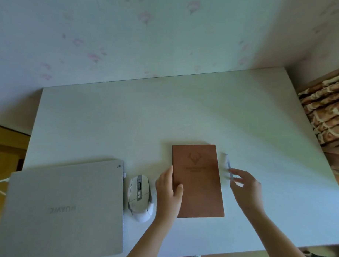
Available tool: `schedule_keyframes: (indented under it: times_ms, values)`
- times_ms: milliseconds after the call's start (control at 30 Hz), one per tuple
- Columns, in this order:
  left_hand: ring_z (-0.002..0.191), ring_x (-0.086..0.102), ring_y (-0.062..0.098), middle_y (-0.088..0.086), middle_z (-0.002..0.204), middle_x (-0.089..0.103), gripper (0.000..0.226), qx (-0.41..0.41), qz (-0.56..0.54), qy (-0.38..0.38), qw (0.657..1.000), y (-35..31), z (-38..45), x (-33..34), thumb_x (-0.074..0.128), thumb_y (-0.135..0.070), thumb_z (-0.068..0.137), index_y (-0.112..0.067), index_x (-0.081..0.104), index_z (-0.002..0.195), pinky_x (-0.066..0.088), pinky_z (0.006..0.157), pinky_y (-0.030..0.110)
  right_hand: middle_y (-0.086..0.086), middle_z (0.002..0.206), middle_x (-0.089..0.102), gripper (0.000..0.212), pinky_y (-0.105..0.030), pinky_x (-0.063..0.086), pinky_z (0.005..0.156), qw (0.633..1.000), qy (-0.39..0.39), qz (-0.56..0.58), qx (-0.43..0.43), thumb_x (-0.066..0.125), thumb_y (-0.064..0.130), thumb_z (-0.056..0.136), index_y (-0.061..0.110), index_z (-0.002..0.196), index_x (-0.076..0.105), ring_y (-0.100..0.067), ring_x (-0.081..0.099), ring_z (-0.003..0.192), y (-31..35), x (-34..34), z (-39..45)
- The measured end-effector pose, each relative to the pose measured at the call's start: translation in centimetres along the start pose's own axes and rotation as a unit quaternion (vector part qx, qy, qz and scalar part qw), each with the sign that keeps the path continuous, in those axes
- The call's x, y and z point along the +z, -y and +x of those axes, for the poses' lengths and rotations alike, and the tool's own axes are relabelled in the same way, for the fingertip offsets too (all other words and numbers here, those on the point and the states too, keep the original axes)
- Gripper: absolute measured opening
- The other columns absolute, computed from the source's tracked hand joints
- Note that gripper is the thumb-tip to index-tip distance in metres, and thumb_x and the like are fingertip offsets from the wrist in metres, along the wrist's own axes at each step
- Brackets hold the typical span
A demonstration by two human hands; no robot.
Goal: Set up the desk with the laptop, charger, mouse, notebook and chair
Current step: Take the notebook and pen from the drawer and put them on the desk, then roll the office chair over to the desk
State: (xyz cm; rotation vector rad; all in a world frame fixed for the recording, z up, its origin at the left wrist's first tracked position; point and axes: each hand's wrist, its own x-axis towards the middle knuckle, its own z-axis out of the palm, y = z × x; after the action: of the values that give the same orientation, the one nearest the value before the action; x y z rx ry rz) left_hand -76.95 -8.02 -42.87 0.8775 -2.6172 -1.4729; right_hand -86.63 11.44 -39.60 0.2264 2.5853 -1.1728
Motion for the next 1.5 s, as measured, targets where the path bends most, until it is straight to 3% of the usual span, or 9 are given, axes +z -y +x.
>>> schedule_keyframes:
  times_ms: [133,300,467,600,767,900,1033,1200,1500]
  values:
    - [0.143,0.025,0.023,0.007,0.156,0.029,0.062,0.142,0.233,0.021,0.962,0.1,-0.2,0.9,0.047,-0.038,0.091,-0.014,0.034,0.148,0.029,0.112,0.036,-0.005,0.114,0.066,0.033,-0.036,0.058,0.069,0.986,-0.006,-0.129,-0.103,0.060,-0.008,0.079,0.010,0.105,0.070,-0.023,0.066,0.086,-0.7,1.1,-0.8]
    - [0.148,0.010,0.030,0.012,0.160,0.013,0.087,0.190,0.316,0.087,0.925,1.0,-0.8,1.6,0.045,-0.066,0.085,-0.013,0.024,0.152,0.023,0.115,0.041,-0.008,0.126,0.061,0.041,-0.038,0.056,0.062,0.962,-0.006,-0.233,-0.145,0.067,0.000,0.077,0.009,0.117,0.064,-0.031,0.060,0.108,-1.0,2.1,-2.1]
    - [0.147,0.014,0.033,0.010,0.160,0.016,0.092,0.136,0.302,0.079,0.940,0.2,-1.1,2.5,0.046,-0.067,0.082,-0.012,0.023,0.151,0.043,0.106,0.040,-0.009,0.141,0.049,0.059,-0.036,0.056,0.055,0.948,0.029,-0.283,-0.140,0.062,-0.005,0.078,0.009,0.133,0.050,-0.030,0.055,0.116,-1.4,2.5,-3.0]
    - [0.146,0.017,0.035,0.011,0.159,0.018,0.091,0.129,0.326,0.061,0.934,-0.2,-1.2,2.7,0.040,-0.069,0.083,-0.011,0.024,0.151,0.044,0.106,0.041,-0.014,0.142,0.048,0.050,-0.030,0.056,0.048,0.922,0.069,-0.347,-0.156,0.069,-0.008,0.064,0.002,0.113,0.064,-0.032,0.058,0.109,-2.3,2.5,-3.0]
    - [0.144,0.022,0.035,0.011,0.158,0.024,0.089,0.127,0.364,0.069,0.920,-0.6,-1.3,2.5,0.034,-0.070,0.084,-0.011,0.027,0.150,0.042,0.107,0.042,-0.013,0.150,0.035,0.058,-0.038,0.059,0.070,0.917,0.065,-0.348,-0.182,0.057,-0.001,0.080,0.006,0.137,0.045,-0.033,0.044,0.129,-1.7,1.9,-3.5]
    - [0.137,0.039,0.035,0.012,0.152,0.035,0.087,0.105,0.381,0.079,0.915,-1.7,-0.9,1.8,0.031,-0.066,0.079,-0.010,0.037,0.145,0.048,0.100,0.043,-0.016,0.135,0.054,0.067,-0.041,0.056,0.075,0.933,0.023,-0.304,-0.191,0.066,-0.003,0.069,0.007,0.133,0.049,-0.034,0.056,0.119,-0.8,0.5,-5.1]
    - [0.147,0.017,0.021,0.005,0.160,0.019,0.077,0.091,0.419,0.108,0.897,-4.2,-1.5,-0.6,0.019,-0.061,0.092,-0.012,0.018,0.152,0.024,0.114,0.037,-0.012,0.131,0.059,0.063,-0.042,0.054,0.083,0.943,-0.022,-0.258,-0.208,0.070,0.001,0.069,0.009,0.129,0.054,-0.031,0.059,0.115,0.1,-1.8,-7.8]
    - [0.112,0.059,0.017,-0.006,0.129,0.061,0.051,0.125,0.323,-0.008,0.938,-9.6,-7.3,-3.3,0.047,-0.045,0.095,-0.022,0.042,0.140,0.044,0.088,0.031,-0.003,0.136,0.055,0.052,-0.040,0.048,0.095,0.956,-0.051,-0.181,-0.223,0.061,0.014,0.084,0.017,0.134,0.050,-0.024,0.054,0.123,0.9,-5.2,-12.2]
    - [0.081,0.061,-0.007,-0.026,0.090,0.067,0.026,0.134,0.070,-0.076,0.986,-14.6,-18.5,-6.9,0.065,-0.035,0.086,-0.038,0.060,0.111,0.043,0.064,0.014,0.012,0.132,0.055,0.046,-0.023,0.040,0.092,0.964,-0.065,-0.071,-0.249,0.061,0.022,0.088,0.027,0.133,0.050,-0.010,0.050,0.121,2.1,-11.2,-21.4]
